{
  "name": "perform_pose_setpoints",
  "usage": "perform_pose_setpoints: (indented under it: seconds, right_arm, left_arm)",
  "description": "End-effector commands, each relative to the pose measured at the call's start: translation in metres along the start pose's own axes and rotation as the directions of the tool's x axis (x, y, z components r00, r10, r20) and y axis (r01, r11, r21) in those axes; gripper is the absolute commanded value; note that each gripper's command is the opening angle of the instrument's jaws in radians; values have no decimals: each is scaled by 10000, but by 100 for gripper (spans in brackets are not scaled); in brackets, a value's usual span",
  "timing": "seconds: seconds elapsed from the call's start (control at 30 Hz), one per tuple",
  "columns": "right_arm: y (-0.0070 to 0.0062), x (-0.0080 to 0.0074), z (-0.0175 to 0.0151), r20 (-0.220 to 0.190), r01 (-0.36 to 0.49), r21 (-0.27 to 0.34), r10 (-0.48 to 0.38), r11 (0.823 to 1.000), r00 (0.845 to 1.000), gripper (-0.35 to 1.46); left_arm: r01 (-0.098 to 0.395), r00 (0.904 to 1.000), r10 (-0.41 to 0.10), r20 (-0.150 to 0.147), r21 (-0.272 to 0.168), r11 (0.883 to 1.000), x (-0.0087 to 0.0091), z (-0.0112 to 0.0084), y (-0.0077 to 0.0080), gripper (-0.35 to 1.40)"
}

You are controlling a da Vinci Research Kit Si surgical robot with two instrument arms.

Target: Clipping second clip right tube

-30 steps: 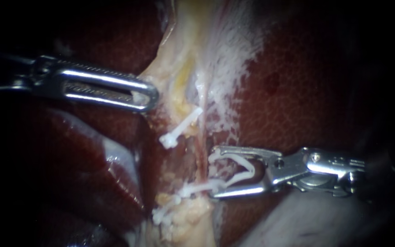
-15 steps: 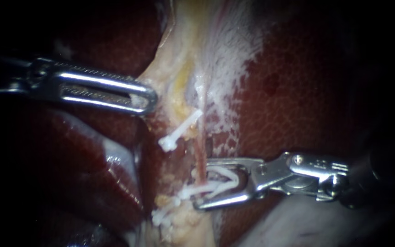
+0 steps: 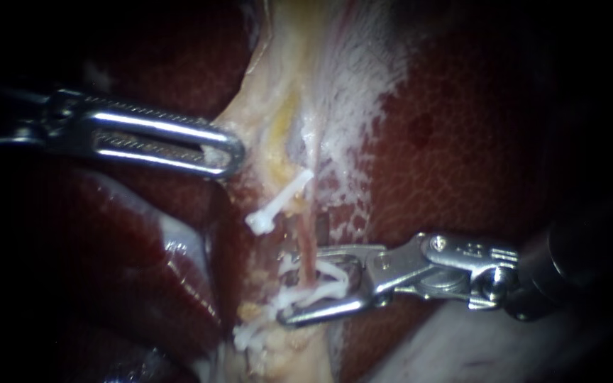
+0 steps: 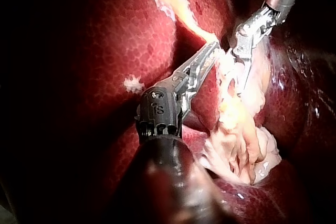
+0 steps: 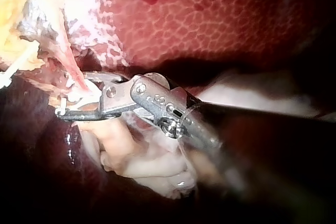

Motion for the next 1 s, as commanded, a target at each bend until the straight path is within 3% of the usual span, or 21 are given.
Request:
perform_pose_setpoints:
  seconds: [0.03, 0.13, 0.33, 0.4, 1.0]
  right_arm:
    - [2, -1, -4, 4, 23, -1, -23, 10000, 10000, 36]
    - [4, -3, -9, 16, 34, 28, -34, 10000, 10000, 23]
    - [4, -6, -17, 22, -369, 61, 369, 9993, 9993, -27]
    - [4, -6, -17, 21, -487, 64, 487, 9988, 9988, -35]
    - [5, -10, -18, 54, -516, 116, 516, 9986, 9987, -35]
  left_arm:
    - [2, 10000, -2, 0, 3, 10000, 0, 0, 1, -35]
    - [0, 10000, 0, -1, 6, 10000, 0, 0, 2, -35]
    - [-2, 10000, 2, -1, 7, 10000, 1, 0, 2, -35]
    - [-2, 10000, 2, -1, 6, 10000, 1, 0, 3, -35]
    - [-4, 10000, 4, 0, 3, 10000, 1, 2, 4, -35]
